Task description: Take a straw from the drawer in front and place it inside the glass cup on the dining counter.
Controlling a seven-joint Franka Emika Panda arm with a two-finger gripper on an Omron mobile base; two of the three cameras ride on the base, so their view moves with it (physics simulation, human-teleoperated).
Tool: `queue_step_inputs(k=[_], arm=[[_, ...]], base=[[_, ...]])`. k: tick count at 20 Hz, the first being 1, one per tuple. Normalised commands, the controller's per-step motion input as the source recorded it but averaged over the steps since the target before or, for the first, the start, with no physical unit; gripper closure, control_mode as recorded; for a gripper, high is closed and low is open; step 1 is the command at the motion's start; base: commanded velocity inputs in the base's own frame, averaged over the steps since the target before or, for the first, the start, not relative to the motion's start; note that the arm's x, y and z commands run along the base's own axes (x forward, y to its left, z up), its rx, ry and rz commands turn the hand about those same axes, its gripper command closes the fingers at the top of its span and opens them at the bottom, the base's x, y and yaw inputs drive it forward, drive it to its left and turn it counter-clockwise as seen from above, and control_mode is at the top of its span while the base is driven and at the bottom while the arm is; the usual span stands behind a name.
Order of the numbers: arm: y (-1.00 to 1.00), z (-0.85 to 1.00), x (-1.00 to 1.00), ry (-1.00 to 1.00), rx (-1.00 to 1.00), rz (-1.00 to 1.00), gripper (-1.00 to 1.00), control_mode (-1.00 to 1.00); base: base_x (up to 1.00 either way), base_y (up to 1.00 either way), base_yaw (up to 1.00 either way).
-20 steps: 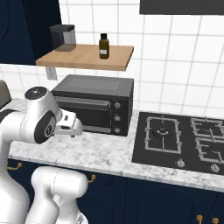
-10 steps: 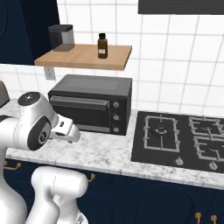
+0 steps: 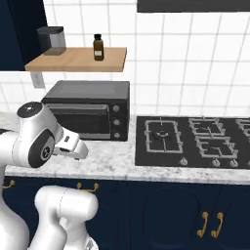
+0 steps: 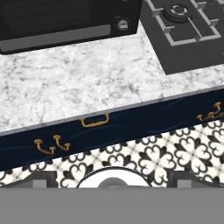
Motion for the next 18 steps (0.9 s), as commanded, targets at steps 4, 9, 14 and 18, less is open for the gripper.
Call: queue_step_inputs(k=[4, 9, 14, 18], arm=[[0.0, 0.0, 0.0, 0.0, 0.0, 0.0, -1.0, 1.0], [0.0, 0.0, 0.0, 0.0, 0.0, 0.0, -1.0, 1.0], [0.0, 0.0, 0.0, 0.0, 0.0, 0.0, -1.0, 1.0], [0.0, 0.0, 0.0, 0.0, 0.0, 0.0, -1.0, 1.0]], base=[[-0.39, 0.41, -0.46], [-0.41, 0.65, -0.52], [-0.55, 0.53, -0.51], [-0.57, 0.44, -0.5]])
